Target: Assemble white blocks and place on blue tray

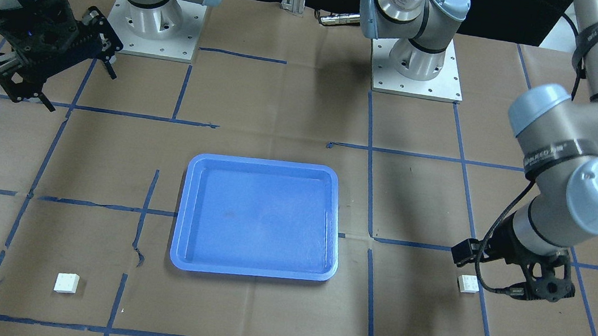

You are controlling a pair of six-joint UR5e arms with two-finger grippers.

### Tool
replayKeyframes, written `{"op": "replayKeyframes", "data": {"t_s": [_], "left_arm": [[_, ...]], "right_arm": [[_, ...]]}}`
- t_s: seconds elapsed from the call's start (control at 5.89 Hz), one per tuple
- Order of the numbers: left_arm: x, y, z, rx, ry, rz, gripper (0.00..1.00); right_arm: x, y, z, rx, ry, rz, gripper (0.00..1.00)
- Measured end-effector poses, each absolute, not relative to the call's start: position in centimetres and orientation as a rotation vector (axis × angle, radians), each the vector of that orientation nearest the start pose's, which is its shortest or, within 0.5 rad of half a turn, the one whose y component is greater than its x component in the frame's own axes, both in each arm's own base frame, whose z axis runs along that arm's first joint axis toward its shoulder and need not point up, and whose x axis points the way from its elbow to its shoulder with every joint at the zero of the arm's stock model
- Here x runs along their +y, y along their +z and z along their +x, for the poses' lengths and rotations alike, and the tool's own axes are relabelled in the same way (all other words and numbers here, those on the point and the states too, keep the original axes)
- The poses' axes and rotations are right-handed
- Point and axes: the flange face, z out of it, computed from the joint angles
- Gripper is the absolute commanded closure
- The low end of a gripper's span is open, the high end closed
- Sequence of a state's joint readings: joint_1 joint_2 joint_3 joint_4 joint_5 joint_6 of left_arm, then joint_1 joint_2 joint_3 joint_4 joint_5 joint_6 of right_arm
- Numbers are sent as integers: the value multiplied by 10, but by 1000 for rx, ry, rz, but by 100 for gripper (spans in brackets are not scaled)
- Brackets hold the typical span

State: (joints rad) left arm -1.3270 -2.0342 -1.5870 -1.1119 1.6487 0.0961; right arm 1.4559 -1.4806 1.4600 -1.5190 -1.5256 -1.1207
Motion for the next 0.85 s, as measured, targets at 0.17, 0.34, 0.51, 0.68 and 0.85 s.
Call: {"op": "replayKeyframes", "data": {"t_s": [0.17, 0.34, 0.51, 0.68, 0.85], "left_arm": [[-656, 230, 37, 3066, 53, -164, 2], [-659, 214, 39, 3070, 64, -110, 2], [-663, 206, 41, 3071, 69, -89, 3], [-666, 196, 44, 3071, 84, -86, 4], [-665, 184, 48, 3072, 110, -92, 6]], "right_arm": [[-556, 481, 53, 2536, -23, -1766, 0], [-574, 471, 23, 2402, -48, -1955, 0], [-598, 462, -6, 2295, -87, -2088, 0], [-627, 453, -21, 2204, -138, -2170, 0], [-658, 433, -29, 2136, -210, -2174, 0]]}}
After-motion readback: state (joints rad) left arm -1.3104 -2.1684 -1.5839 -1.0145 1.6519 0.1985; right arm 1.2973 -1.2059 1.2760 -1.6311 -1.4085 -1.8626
